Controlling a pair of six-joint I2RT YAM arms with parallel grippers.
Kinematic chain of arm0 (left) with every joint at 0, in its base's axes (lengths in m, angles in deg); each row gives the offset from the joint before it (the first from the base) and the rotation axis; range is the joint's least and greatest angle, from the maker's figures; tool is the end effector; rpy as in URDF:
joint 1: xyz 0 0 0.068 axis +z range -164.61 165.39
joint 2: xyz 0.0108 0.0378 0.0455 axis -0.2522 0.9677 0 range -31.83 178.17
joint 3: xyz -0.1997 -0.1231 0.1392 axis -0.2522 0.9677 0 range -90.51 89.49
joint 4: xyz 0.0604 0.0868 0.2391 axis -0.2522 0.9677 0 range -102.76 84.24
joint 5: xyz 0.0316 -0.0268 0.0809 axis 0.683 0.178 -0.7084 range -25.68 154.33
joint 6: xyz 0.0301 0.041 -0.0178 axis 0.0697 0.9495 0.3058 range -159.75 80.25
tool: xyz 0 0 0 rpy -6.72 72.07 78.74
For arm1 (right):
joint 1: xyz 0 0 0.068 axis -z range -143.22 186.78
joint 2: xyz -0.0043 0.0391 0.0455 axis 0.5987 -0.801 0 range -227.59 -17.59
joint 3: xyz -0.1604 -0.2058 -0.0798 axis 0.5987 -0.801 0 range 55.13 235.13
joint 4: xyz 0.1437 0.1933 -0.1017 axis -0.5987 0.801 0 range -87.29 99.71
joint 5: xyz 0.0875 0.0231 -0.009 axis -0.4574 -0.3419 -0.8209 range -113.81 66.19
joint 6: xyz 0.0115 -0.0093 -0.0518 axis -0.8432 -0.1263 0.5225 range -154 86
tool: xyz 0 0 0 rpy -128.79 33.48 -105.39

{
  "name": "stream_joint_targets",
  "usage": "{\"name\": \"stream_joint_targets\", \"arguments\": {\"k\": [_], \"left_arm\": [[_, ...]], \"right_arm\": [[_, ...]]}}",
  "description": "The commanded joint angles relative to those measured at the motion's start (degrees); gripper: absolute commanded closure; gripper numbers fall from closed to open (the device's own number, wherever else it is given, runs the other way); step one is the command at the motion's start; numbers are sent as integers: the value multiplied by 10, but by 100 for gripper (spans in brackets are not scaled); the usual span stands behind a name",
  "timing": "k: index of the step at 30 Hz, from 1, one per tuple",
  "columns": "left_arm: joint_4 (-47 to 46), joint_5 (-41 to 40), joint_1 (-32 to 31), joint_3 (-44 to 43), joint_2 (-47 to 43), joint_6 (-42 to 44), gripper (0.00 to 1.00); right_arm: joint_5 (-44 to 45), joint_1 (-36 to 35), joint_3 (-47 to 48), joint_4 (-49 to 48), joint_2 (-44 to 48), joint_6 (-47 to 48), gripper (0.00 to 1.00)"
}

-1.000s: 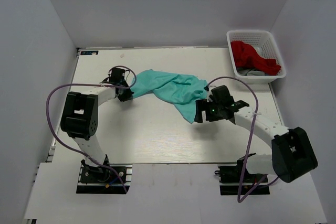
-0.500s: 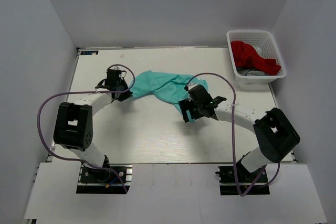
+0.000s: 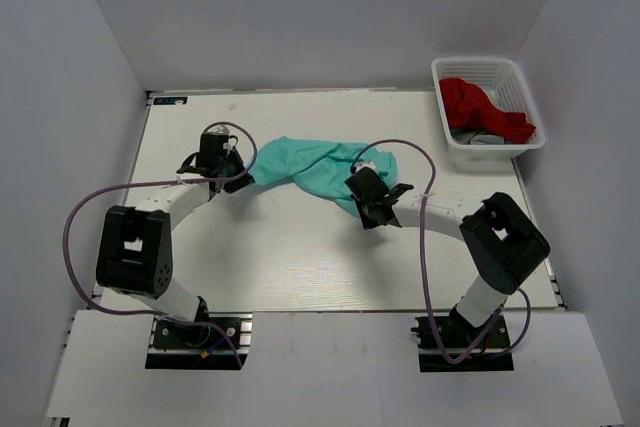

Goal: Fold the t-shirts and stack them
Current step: Flatten out the tshirt

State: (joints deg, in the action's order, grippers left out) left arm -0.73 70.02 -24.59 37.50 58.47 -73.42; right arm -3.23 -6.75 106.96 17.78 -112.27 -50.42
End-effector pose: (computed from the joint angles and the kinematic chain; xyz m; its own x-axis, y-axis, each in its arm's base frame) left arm 0.3152 -0.0591 0.1885 -0.7613 -0.4261 -0.4887 -0.2248 0.8805 -0.4174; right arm 0.2399 0.2107 0.1631 -0.7333 -0.3315 -0.5937 -0.3150 0.9394 -0.1355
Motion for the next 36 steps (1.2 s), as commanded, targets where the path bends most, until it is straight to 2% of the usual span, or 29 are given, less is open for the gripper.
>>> {"name": "stream_joint_targets", "arguments": {"k": [1,5,10,15,26,29,32,36], "left_arm": [[-5,16,-2,-17,-70,15,100],[10,16,-2,-55,-116,15,100],[16,5,-2,-87,-201,15,100],[30,-46,3,-132,-288,15,100],[207,-363,3,-311,-340,-6,100],[243,-410,3,-322,-351,-19,100],[238,-403,3,-307,-363,-19,100],[238,-379,3,-302,-358,-19,100]], "right_arm": [[82,0,48,47,2,-18,100],[113,3,66,39,62,-19,100],[128,6,71,-7,207,10,100],[219,11,79,-27,337,25,100],[364,14,141,-67,484,121,100],[369,13,136,-68,523,130,100],[335,12,121,-71,558,128,100],[300,13,113,-44,535,112,100]]}}
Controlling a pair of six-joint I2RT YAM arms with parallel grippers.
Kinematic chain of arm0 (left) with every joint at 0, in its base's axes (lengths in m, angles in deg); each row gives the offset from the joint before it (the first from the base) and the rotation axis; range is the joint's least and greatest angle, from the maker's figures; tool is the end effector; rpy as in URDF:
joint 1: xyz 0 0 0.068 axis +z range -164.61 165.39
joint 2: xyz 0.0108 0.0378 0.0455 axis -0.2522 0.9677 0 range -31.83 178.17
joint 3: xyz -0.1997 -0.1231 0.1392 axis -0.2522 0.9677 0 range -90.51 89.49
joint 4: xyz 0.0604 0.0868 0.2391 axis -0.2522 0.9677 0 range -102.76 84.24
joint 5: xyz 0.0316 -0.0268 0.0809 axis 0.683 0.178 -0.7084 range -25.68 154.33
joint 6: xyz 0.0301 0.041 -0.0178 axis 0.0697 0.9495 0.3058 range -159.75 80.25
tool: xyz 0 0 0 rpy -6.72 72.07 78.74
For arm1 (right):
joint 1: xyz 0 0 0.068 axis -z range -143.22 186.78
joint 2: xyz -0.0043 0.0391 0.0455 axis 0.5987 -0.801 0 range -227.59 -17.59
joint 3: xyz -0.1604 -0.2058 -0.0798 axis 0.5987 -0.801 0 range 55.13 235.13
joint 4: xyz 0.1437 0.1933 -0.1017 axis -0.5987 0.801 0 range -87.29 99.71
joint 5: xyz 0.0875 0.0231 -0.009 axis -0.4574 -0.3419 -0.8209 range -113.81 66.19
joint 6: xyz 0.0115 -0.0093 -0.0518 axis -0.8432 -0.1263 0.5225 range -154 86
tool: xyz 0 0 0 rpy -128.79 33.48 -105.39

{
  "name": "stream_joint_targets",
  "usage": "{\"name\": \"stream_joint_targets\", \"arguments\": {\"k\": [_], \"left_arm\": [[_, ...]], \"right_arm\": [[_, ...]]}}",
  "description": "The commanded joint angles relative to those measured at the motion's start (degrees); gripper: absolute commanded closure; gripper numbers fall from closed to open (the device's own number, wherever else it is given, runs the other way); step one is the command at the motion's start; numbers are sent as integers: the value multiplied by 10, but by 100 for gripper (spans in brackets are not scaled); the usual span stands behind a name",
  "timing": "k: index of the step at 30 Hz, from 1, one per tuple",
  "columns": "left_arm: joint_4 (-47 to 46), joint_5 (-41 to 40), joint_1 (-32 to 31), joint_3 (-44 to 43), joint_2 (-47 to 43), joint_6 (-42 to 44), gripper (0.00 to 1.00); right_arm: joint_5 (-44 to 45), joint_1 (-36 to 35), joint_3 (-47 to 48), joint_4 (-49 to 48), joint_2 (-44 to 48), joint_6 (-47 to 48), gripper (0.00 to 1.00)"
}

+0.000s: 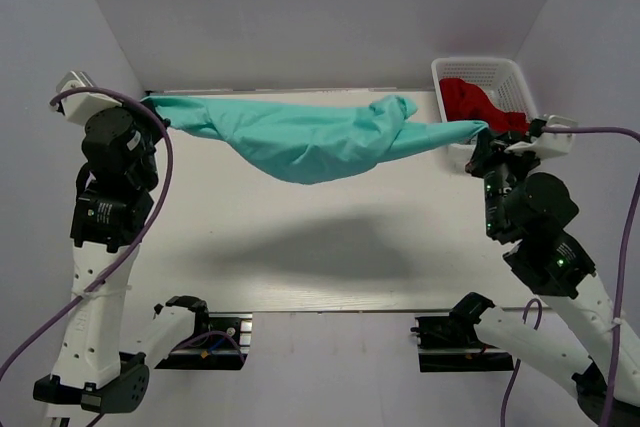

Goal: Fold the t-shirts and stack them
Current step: Flatten out the tshirt

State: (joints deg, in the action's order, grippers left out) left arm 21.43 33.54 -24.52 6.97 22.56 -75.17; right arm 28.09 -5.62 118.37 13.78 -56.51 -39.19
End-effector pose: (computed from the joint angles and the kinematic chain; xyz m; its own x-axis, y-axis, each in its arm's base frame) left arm 0.1587 -0.0093 0.4855 0.1200 -0.5264 -0.8417 -0.3483 0.7716 -0.5322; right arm 0.0975 0.0511 0.4571 0.1821 0.2419 -0.9530 0.1336 0.9542 0.2677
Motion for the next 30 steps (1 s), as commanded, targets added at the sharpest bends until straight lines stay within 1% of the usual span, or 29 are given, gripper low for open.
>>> {"name": "stream_joint_targets", "arguments": {"k": [1,2,4,5,6,7,9,10,11,12,13,14,15,17,18,19,20,21,22,23,24,26,27,28,30], "left_arm": [[17,-14,2,3,1,-2,100],[17,-7,2,11,16,-2,100],[17,-2,2,37,26,-2,100],[2,8,8,49,31,-2,100],[-7,35,8,63,47,9,100],[-12,46,8,75,58,9,100],[-19,64,8,108,89,9,100],[-25,64,8,136,127,9,100],[-25,64,8,147,151,3,100],[-25,64,13,153,177,-3,100],[-19,57,13,153,207,-14,100],[-19,57,13,148,264,-14,100],[-8,63,19,141,291,-22,100],[17,77,19,114,337,-29,80],[25,84,19,105,372,-29,70],[32,93,24,85,386,-21,42],[42,108,24,77,395,-21,30],[42,115,24,72,400,-15,23],[42,133,18,72,400,-4,6],[34,142,18,72,391,3,0],[26,150,11,84,383,10,0],[-2,214,6,101,344,35,0],[-20,249,6,131,329,47,0],[-57,317,6,150,312,59,0],[-83,378,-1,201,270,72,0]], "right_arm": [[-24,1,-1,9,-30,-4,100],[-27,2,-1,20,-57,-14,100],[-34,1,-20,28,-79,-26,100],[-56,2,-40,27,-93,-38,100],[-62,3,-53,17,-104,-38,100],[-61,4,-86,12,-113,-44,100],[-71,12,-110,-13,-150,-74,100],[-75,16,-148,-20,-161,-89,100],[-111,27,-160,-35,-173,-106,100],[-129,30,-173,-52,-213,-119,100],[-157,36,-195,-61,-229,-130,100],[-175,48,-206,-60,-244,-136,100],[-212,51,-208,-55,-294,-160,100],[-231,61,-204,-29,-335,-174,100],[-253,62,-204,-24,-345,-185,99],[-250,67,-204,-14,-360,-186,93],[-261,68,-203,-12,-362,-186,70],[-267,72,-204,-10,-357,-185,48],[-268,71,-204,-6,-354,-181,26],[-272,73,-202,-4,-348,-179,12],[-274,74,-202,2,-343,-183,10],[-276,78,-201,9,-324,-185,10],[-278,82,-202,10,-311,-185,10],[-293,84,-203,11,-305,-189,10],[-304,90,-204,17,-299,-197,10]]}}
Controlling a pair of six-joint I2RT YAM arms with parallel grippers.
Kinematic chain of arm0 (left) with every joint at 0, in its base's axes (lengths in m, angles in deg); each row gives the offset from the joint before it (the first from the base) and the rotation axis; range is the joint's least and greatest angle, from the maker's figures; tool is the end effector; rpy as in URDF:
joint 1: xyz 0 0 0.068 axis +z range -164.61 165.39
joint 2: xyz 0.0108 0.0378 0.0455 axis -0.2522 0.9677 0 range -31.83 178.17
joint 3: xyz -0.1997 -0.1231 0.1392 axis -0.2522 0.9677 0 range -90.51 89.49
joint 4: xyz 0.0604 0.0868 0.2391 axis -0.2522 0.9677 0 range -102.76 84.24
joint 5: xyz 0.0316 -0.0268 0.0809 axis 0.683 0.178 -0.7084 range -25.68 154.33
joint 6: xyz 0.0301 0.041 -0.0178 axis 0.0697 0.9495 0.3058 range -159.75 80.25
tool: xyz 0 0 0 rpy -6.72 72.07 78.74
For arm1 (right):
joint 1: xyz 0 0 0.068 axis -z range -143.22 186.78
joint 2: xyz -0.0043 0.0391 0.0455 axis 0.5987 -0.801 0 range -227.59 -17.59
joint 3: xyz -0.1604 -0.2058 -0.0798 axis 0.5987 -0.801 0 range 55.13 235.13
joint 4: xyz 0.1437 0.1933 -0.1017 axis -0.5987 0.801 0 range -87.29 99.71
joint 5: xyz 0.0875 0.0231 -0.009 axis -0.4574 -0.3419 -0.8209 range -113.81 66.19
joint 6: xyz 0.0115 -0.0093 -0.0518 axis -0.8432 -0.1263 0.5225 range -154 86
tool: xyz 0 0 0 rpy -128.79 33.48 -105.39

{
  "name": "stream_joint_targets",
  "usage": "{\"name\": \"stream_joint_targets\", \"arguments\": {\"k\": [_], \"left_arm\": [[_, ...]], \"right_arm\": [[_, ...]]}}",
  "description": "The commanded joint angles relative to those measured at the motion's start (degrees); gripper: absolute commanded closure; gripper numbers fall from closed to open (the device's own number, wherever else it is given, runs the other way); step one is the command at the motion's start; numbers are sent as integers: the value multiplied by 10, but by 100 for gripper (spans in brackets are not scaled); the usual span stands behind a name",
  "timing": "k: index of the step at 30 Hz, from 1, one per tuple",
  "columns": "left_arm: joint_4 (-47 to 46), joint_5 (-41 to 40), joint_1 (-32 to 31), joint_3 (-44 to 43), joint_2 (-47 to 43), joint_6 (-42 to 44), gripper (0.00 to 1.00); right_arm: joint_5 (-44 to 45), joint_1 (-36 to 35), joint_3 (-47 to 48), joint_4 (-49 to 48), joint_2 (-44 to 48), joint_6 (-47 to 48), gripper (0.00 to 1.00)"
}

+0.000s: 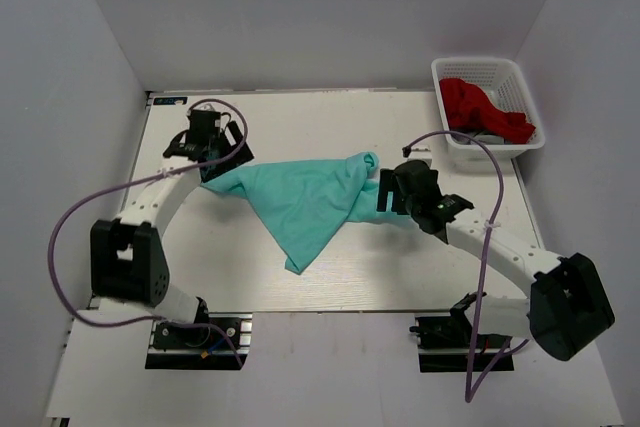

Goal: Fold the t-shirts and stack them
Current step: Flatten out the tshirt

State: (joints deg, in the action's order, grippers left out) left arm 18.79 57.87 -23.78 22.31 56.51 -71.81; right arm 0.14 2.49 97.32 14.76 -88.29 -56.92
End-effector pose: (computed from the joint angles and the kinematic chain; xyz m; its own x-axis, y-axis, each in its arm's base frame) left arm 0.3251 -0.0485 0.2579 -0.7141 -0.4189 -0.5608 -0.3396 0.9079 -0.2457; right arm 0.2210 0.1332 0.2293 -0.5961 0.0244 -0.8026 -0.0303 0.9981 0.0528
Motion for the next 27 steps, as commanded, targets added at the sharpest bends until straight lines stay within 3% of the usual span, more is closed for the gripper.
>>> {"name": "stream_joint_targets", "arguments": {"k": [1,4,10,13,17,20,27], "left_arm": [[-75,182,-24,64,-83,38,0],[-82,229,-53,122,-119,38,0],[-76,246,-180,226,-177,9,0],[-65,272,-217,242,-188,14,0],[-9,209,-281,256,-175,0,0],[8,160,-329,244,-116,0,0],[65,58,-393,190,2,-6,23]], "right_arm": [[-41,17,7,12,20,-32,10],[-67,32,6,19,19,-50,10],[-93,66,13,36,7,-64,10],[-101,78,5,33,6,-60,10],[-158,98,-5,21,0,-38,10],[-179,105,-19,11,5,-42,10],[-179,119,-33,7,24,-35,10]]}}
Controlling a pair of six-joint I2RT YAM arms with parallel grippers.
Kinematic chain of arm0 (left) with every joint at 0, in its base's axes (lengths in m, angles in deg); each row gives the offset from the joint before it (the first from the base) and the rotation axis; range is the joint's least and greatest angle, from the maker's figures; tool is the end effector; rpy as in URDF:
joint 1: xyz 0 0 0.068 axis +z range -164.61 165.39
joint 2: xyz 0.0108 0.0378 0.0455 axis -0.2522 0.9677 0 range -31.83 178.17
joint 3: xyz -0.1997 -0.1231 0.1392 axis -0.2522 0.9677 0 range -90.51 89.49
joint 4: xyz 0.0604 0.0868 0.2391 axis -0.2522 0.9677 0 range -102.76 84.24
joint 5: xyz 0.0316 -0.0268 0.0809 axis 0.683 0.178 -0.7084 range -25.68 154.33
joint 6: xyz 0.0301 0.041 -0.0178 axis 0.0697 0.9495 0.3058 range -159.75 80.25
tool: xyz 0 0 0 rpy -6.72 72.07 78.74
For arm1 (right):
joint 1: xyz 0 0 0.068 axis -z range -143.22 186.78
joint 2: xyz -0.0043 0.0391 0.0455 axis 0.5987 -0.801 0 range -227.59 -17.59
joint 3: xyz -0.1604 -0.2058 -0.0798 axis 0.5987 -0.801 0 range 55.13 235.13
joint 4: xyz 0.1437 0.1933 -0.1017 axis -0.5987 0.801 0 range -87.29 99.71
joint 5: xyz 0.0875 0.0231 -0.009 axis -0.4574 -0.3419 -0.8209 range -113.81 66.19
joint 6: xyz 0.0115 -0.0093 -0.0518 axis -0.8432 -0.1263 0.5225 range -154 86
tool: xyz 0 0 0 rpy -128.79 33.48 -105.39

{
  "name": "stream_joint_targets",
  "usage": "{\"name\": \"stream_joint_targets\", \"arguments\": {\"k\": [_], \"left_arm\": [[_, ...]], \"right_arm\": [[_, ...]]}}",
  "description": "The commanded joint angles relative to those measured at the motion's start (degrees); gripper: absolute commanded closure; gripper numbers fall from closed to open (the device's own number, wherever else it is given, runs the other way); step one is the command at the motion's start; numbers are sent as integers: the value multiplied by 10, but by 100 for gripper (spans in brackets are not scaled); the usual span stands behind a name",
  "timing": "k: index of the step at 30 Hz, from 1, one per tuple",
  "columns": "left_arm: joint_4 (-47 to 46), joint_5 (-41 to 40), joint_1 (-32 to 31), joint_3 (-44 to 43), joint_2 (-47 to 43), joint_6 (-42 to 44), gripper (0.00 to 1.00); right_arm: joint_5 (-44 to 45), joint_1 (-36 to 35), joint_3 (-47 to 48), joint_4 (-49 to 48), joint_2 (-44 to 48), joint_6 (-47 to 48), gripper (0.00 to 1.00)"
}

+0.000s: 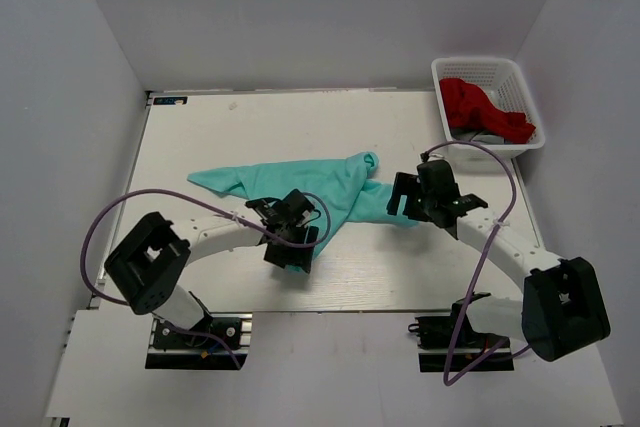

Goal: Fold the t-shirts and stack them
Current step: Flatten out the tshirt

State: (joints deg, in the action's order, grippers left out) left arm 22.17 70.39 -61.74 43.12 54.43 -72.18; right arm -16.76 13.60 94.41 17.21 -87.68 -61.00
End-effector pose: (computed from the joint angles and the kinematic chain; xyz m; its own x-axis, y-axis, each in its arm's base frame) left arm 0.1727 -0.1916 0.1603 -0.9551 0.2452 -0.1662 0.2790 0.9332 -0.2265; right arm 0.2298 0.0937 0.2101 -0.7236 0.1803 -0.6663 0.0193 0.9702 0.2416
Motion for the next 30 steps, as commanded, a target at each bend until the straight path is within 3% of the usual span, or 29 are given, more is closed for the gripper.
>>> {"name": "stream_joint_targets", "arguments": {"k": [1,4,6,7,10,16,24,30], "left_arm": [[26,-78,-19,-26,29,-2,25],[7,-92,-31,-31,46,-7,36],[0,-98,-31,-36,51,-7,50],[0,-106,-31,-42,57,-7,65],[12,-122,-31,-59,57,-13,100],[0,-105,-31,-79,9,-2,100],[-33,-81,-19,-86,-79,10,100],[-54,-138,-19,-91,-132,4,100]], "right_arm": [[-7,8,-5,-16,20,7,10],[-5,11,-12,-18,16,5,10],[-8,14,-20,-23,13,4,10],[-7,13,-25,-25,7,0,10],[-3,16,-28,-30,-7,-5,10],[-33,15,-25,-45,-45,16,19],[45,15,-9,-63,-107,-20,24],[90,15,-5,-62,-106,-41,24]]}}
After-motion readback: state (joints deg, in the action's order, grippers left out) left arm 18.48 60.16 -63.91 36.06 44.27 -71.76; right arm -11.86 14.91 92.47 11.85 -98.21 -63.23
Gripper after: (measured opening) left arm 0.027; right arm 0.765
